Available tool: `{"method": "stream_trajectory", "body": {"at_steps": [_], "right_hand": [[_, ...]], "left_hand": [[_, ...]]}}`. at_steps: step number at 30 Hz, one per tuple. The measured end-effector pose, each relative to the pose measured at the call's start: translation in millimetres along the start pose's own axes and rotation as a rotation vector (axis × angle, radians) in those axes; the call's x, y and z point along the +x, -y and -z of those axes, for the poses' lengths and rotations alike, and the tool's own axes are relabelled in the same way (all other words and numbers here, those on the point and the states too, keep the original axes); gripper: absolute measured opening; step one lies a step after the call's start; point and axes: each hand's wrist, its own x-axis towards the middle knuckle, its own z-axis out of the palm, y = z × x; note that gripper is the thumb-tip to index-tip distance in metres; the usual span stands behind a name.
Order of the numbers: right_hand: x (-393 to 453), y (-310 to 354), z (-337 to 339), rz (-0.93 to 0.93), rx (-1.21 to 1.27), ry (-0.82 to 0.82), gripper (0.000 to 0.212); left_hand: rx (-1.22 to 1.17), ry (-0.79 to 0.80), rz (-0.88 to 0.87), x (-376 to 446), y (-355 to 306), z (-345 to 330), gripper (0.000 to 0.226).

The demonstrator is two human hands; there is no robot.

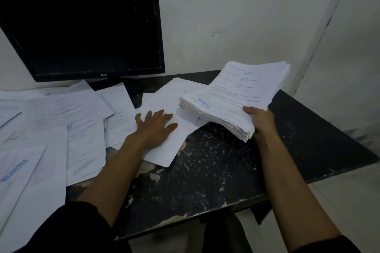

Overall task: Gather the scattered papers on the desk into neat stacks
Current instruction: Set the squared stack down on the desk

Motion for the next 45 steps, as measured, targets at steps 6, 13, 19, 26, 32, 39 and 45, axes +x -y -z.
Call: {"method": "stream_trajectory", "body": {"at_steps": [6, 13, 19, 26, 32, 39, 45], "right_hand": [[1, 1, 6, -0.037, 0.039, -0.023, 0.044], [5, -4, 8, -0.052, 0.004, -0.011, 0.042], [11, -9, 8, -0.027, -0.039, 0.005, 0.045], [16, -8, 11, -0.012, -0.034, -0.008, 0.045], [18, -9, 11, -0.001, -0.052, -0.018, 0.044], [18, -10, 12, -0.014, 0.001, -0.025, 0.044], [14, -8, 12, -0.026, 0.005, -0.004, 0.045]], "left_hand": [[0.001, 0.019, -0.042, 30, -30, 10, 0.059], [-0.032, 0.054, 0.256, 54, -8, 22, 0.133], [0.052, 0.171, 0.165, 71, -3, 22, 0.117], [0.048, 0.173, -0.011, 115, -1, 22, 0.095], [0.186, 0.070, 0.069, 124, -3, 24, 0.096], [0.231, -0.060, 0.125, 102, -15, 29, 0.096], [0.043, 0.069, 0.034, 93, 2, 23, 0.130]]}}
